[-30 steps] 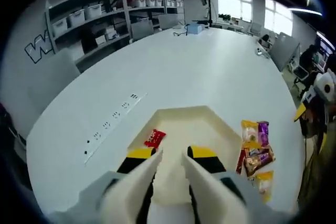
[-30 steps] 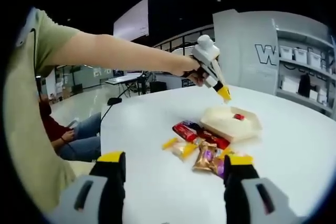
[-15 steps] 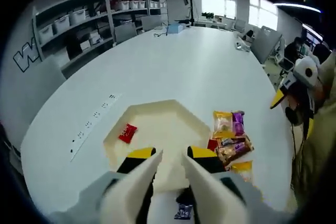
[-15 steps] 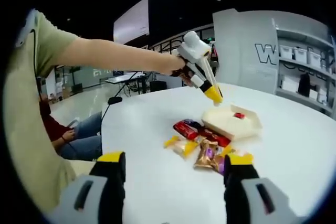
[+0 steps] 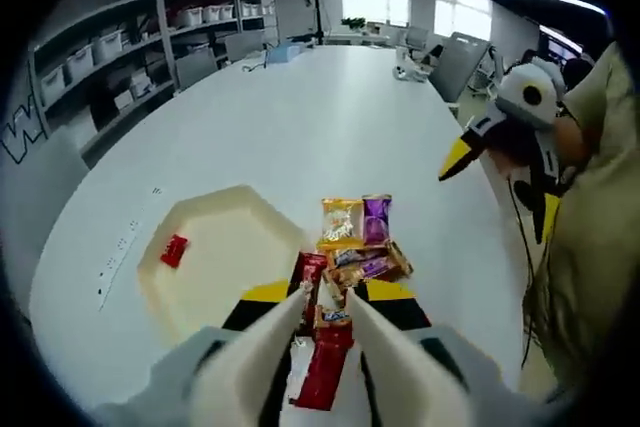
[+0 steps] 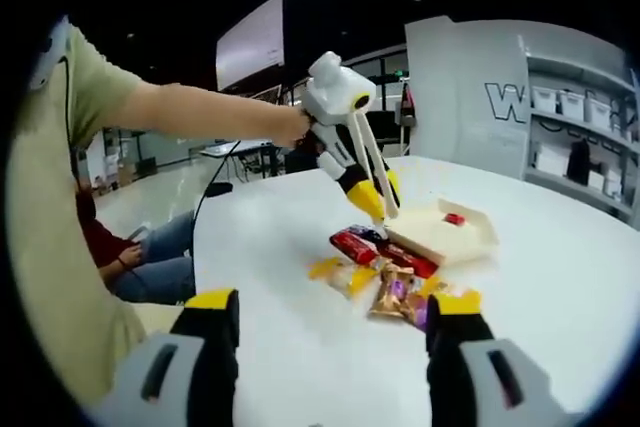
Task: Place the target food into the container with the food tongs after gripping and lifting it, then release it inside without dropping or visibly crushing the food.
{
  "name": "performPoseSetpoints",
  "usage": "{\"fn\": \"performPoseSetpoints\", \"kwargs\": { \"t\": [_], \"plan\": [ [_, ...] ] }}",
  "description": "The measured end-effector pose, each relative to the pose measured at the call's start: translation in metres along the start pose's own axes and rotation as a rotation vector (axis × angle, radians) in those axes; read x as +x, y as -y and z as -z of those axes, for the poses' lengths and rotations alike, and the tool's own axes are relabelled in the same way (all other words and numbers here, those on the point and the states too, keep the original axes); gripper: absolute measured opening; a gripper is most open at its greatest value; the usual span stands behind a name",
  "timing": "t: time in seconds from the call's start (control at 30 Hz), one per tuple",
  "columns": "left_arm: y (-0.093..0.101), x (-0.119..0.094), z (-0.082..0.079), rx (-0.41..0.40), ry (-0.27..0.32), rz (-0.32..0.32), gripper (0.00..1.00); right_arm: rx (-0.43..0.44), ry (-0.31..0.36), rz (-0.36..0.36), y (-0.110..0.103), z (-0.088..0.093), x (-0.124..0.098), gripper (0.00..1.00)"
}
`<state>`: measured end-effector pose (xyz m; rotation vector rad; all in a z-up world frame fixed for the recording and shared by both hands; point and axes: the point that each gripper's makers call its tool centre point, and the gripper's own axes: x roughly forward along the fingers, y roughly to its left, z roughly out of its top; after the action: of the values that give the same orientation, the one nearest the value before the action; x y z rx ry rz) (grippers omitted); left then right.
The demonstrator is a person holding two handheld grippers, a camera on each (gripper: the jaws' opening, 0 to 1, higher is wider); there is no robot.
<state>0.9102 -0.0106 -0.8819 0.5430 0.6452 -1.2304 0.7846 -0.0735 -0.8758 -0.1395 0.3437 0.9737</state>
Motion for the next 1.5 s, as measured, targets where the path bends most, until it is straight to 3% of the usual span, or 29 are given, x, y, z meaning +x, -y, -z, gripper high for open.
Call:
{"fn": "performPoseSetpoints", "kwargs": {
  "t": [0.3, 0.63, 0.9, 1.5],
  "plan": [
    [0.021, -0.003, 0.016, 0.018, -0.031, 0.018, 0.23, 0.001, 0.001, -0.005, -0.002, 0.001, 0.001, 0.75],
    [0.042, -0.004, 0.022, 0.018, -0.029, 0.020, 0.23, 0.004, 0.000, -0.005, -0.003, 0.002, 0.000, 0.75],
    [0.049, 0.001, 0.034, 0.046, -0.048, -0.018, 0.24, 0.004, 0.003, -0.009, -0.006, 0.002, 0.001, 0.76],
    [0.059, 0.011, 0.038, 0.142, -0.063, -0.116, 0.24, 0.010, 0.000, -0.018, -0.008, 0.006, 0.002, 0.77]
  ]
}}
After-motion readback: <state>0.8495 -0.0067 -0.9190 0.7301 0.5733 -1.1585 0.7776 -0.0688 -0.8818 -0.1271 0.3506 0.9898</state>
